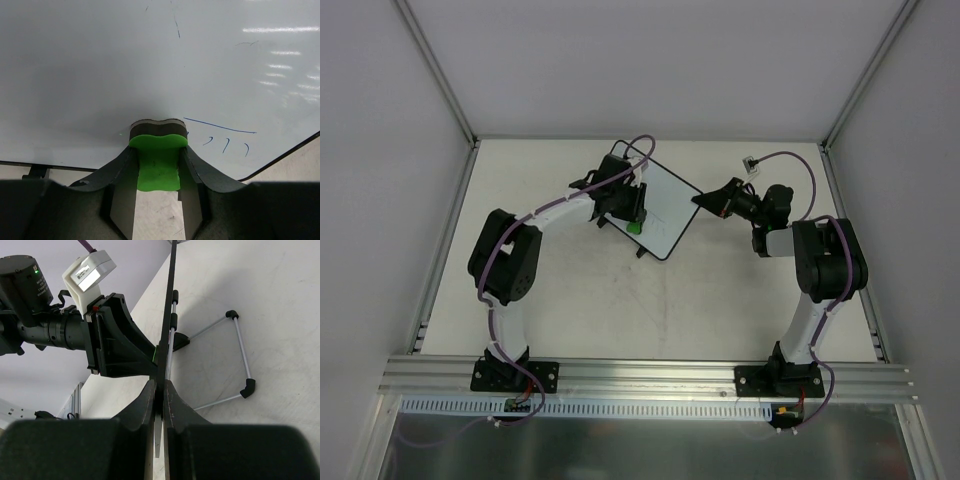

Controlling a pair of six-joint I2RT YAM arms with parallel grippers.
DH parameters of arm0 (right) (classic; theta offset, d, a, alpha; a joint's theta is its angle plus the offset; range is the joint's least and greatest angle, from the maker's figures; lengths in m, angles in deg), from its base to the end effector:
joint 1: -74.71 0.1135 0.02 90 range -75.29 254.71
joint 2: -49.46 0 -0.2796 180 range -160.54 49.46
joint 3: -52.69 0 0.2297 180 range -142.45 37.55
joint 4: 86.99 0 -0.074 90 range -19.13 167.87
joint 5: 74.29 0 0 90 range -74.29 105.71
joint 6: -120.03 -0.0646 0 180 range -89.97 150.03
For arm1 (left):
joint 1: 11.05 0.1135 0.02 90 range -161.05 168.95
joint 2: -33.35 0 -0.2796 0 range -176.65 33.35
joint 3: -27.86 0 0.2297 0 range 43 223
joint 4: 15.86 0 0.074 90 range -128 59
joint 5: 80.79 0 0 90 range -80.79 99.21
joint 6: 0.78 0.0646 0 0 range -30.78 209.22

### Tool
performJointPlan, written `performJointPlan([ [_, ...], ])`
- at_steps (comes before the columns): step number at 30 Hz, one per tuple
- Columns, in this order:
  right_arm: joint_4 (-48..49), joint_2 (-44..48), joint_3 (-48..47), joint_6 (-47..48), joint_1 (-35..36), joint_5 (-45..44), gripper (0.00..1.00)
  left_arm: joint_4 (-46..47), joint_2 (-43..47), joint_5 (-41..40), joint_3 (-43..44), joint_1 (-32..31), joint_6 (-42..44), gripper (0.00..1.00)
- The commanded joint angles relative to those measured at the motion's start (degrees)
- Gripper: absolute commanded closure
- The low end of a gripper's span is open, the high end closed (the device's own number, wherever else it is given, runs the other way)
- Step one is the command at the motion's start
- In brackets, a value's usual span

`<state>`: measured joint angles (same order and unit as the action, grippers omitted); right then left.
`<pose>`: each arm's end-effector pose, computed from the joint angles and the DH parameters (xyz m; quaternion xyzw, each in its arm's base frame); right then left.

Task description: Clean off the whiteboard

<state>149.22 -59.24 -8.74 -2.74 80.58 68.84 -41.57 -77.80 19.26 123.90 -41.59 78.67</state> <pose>0.3696 0.0900 0.2271 -0.1954 0.6444 0.4992 0.5454 0.3791 -0.2367 0.2244 0.1931 0.8857 -0.2201 0.3602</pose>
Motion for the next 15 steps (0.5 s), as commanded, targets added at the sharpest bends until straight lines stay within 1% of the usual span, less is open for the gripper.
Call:
performJointPlan([
  [1, 16.45, 3.41, -0.48, 0.78, 2.48, 7.78, 1.00, 1.43, -1.26, 1.12, -4.26, -0.92, -1.49, 1.00],
  [9, 16.45, 3.50, -0.39, 0.70, 2.57, 7.70, 1.00, 2.22, -0.82, 1.38, -5.05, -1.62, -1.85, 1.00],
  [15, 16.45, 3.59, -0.30, 0.78, 2.57, 7.87, 1.00, 2.13, -1.26, 2.08, -1.37, -1.62, -1.76, 1.00],
])
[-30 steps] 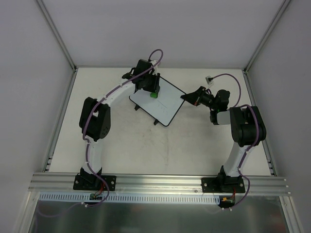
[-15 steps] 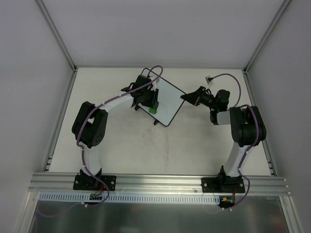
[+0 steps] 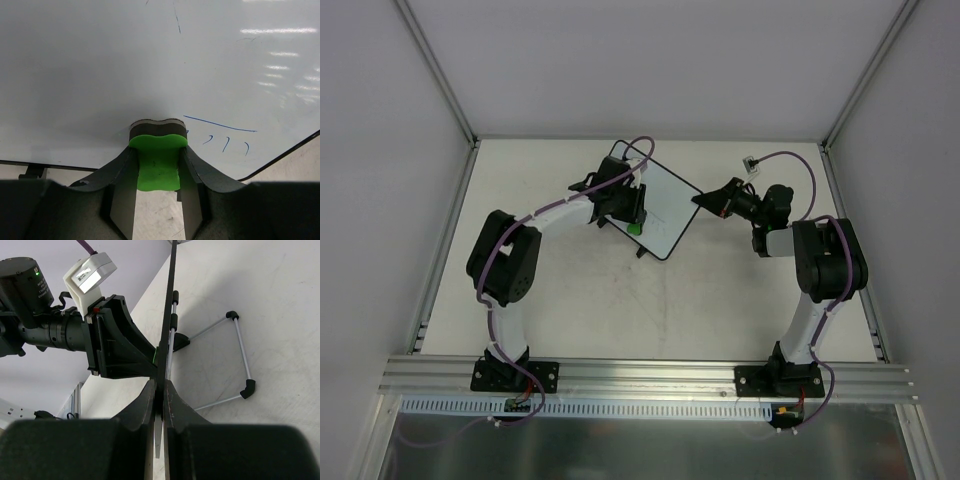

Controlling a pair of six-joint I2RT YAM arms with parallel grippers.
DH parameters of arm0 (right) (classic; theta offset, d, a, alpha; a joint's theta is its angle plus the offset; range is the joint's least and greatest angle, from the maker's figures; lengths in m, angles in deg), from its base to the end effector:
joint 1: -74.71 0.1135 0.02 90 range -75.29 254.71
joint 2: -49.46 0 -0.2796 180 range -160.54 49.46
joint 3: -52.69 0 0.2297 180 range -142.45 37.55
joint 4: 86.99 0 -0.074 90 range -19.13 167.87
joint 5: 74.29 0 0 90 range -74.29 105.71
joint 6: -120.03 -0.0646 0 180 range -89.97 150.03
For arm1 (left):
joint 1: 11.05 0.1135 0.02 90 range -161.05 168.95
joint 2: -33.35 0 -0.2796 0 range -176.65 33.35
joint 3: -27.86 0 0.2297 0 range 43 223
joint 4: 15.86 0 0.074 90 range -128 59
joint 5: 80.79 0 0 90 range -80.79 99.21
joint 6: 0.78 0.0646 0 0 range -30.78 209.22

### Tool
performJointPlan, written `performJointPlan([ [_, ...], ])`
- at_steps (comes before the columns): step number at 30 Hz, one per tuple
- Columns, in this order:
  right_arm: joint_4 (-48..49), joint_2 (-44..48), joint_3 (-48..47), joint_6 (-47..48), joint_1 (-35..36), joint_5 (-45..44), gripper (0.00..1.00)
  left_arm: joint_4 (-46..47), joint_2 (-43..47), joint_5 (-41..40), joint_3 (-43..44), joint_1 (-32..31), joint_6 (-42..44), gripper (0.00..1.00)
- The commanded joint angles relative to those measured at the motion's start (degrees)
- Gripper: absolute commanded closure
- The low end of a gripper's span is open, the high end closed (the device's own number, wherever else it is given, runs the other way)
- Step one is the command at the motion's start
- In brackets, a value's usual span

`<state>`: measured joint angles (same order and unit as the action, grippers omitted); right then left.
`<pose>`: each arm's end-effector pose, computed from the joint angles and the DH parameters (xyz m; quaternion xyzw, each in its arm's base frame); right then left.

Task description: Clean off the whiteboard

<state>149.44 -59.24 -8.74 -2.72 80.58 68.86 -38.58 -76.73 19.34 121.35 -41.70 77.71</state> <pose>0.3695 0.0900 0.2276 -0.1965 0.6432 0.4989 0.5467 0.3750 -0.2354 0.2234 0.1869 0.8814 -0.2278 0.3692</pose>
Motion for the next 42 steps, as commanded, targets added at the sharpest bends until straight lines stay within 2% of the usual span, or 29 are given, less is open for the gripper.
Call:
performJointPlan([
  [1, 16.23, 3.59, -0.39, 0.76, 2.57, 7.85, 1.00, -0.86, -2.59, 2.09, 3.02, -1.51, -0.80, 1.00],
  [11, 16.23, 4.11, -0.13, 0.85, 2.57, 8.03, 1.00, -3.59, -9.00, 3.14, 16.48, -0.99, -0.36, 1.00],
  [13, 16.23, 4.11, -0.12, 0.85, 2.66, 8.03, 1.00, -4.90, -9.71, 1.31, 19.54, -0.73, -0.62, 1.00],
  [25, 16.23, 4.12, -0.12, 0.85, 2.92, 8.03, 1.00, -8.16, -13.93, 3.76, 31.34, 2.09, -0.45, 1.00],
  [30, 16.23, 3.94, -0.39, 0.94, 2.83, 8.03, 1.00, -8.77, -13.49, 4.19, 29.33, 2.00, -0.80, 1.00],
  [42, 16.23, 3.85, -0.39, 0.85, 2.83, 8.03, 1.00, -8.60, -9.19, -0.55, 17.11, -1.60, -0.53, 1.00],
])
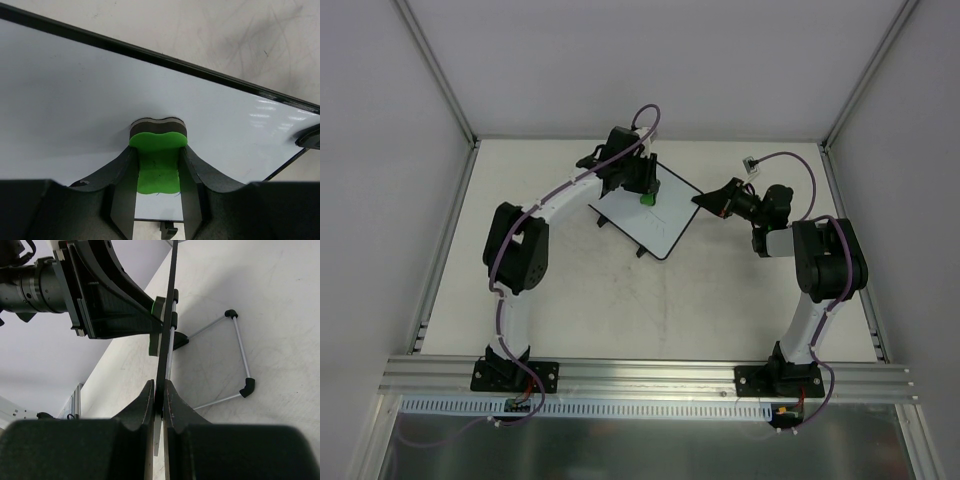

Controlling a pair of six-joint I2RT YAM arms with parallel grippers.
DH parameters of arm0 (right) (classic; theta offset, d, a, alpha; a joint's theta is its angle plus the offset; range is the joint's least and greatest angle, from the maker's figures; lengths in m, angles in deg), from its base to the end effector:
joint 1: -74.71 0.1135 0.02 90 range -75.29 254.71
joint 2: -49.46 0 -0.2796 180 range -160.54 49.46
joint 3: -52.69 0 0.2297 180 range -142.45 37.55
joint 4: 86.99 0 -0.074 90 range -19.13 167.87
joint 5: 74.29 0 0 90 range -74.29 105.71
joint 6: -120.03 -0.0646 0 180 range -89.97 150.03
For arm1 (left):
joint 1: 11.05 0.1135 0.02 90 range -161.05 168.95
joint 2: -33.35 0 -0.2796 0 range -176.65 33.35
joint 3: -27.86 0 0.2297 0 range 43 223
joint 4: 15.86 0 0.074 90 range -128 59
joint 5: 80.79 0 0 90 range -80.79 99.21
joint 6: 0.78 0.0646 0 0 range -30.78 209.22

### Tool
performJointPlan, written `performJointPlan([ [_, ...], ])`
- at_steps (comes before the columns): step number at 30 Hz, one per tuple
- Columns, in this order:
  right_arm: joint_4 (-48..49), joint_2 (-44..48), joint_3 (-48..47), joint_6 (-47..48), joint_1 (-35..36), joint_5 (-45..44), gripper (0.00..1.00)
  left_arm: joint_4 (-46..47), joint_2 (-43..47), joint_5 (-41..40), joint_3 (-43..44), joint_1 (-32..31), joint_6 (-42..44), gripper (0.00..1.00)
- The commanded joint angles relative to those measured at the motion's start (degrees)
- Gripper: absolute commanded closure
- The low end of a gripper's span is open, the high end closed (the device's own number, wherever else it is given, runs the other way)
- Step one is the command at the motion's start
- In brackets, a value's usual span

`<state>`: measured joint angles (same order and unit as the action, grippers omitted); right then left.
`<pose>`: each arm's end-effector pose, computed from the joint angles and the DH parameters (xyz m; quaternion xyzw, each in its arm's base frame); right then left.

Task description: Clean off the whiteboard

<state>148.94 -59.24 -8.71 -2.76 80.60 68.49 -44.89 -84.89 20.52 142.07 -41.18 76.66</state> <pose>0.3699 0.0899 0.2265 -0.1920 0.6463 0.4984 0.5450 0.4231 -0.2602 0.2688 0.1800 0.8574 -0.2533 0.4103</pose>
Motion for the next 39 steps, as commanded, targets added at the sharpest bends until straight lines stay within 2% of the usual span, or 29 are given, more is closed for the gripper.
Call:
performJointPlan([
  [1, 16.65, 3.85, -0.41, 0.89, 2.81, 8.40, 1.00, -2.28, -0.95, -1.56, -4.84, -2.56, 0.52, 1.00],
  [13, 16.73, 4.03, -0.32, 0.98, 2.90, 8.31, 1.00, -2.19, 4.50, -1.99, -16.44, -3.44, -0.63, 1.00],
  [25, 16.73, 4.12, -0.06, 0.98, 2.81, 8.22, 1.00, -0.35, 1.43, -0.76, -19.70, -5.47, -1.33, 1.00],
  [39, 16.73, 4.03, 0.03, 1.16, 2.81, 8.22, 1.00, -0.52, 4.60, 0.38, -23.22, -6.17, -1.51, 1.00],
])
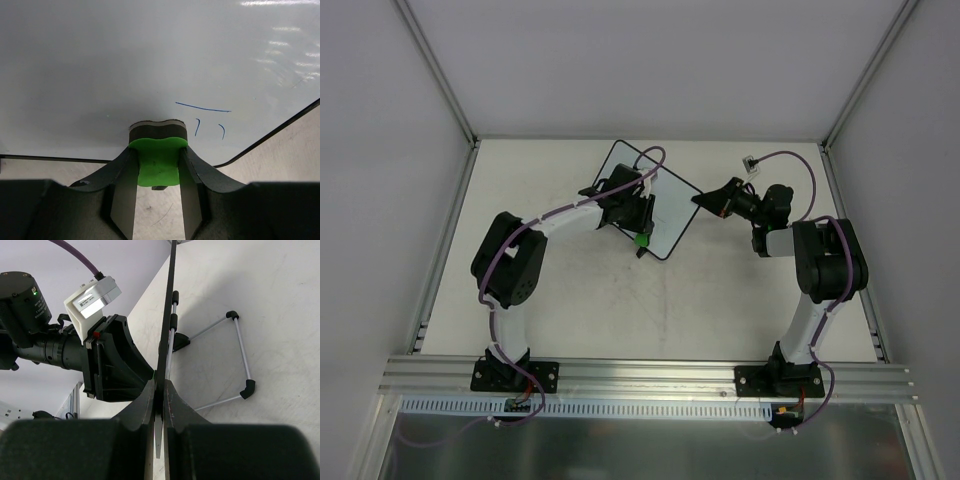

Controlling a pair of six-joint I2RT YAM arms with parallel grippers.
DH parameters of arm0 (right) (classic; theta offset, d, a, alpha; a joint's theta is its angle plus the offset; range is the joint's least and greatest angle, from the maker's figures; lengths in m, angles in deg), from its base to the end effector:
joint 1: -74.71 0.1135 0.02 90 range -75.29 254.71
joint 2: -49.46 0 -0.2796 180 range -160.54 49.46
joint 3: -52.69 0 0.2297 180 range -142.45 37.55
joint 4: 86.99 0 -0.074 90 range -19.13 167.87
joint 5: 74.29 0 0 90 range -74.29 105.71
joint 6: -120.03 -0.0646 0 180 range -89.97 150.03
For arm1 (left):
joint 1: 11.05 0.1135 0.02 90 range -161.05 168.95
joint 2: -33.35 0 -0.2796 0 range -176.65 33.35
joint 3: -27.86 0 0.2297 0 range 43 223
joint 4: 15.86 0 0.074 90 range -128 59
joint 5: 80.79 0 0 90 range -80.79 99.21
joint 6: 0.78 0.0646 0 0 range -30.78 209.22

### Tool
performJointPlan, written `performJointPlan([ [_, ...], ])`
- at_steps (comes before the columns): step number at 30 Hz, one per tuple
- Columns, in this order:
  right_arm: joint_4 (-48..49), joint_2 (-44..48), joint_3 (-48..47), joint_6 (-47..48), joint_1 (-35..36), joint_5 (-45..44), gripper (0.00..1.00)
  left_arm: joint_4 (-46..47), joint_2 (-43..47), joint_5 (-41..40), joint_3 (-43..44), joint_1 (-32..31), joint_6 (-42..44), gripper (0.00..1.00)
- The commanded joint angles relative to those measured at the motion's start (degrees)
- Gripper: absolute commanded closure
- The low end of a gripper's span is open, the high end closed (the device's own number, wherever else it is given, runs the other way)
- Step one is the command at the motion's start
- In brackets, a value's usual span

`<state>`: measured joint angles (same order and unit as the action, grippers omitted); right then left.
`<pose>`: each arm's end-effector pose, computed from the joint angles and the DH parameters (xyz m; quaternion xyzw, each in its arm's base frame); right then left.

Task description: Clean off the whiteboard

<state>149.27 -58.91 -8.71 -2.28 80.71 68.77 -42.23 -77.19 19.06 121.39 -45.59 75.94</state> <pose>0.3687 0.0907 0.2292 -0.1996 0.6416 0.4969 0.5492 0.3544 -0.2573 0.2136 0.2022 0.8930 -0.2319 0.3285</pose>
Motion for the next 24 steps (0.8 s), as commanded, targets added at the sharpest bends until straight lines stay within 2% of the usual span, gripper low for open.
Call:
performJointPlan([
  [1, 16.41, 3.70, -0.06, 0.67, 2.70, 7.94, 1.00, -3.19, -3.28, 1.84, -2.19, -1.84, -0.87, 1.00],
  [19, 16.41, 3.88, 0.03, 0.67, 2.70, 7.94, 1.00, -4.77, -10.13, 2.19, 18.54, -1.75, -0.52, 1.00],
  [24, 16.41, 3.79, -0.06, 0.59, 2.79, 7.94, 1.00, -6.00, -10.48, 1.76, 22.06, -1.75, 0.18, 1.00],
])
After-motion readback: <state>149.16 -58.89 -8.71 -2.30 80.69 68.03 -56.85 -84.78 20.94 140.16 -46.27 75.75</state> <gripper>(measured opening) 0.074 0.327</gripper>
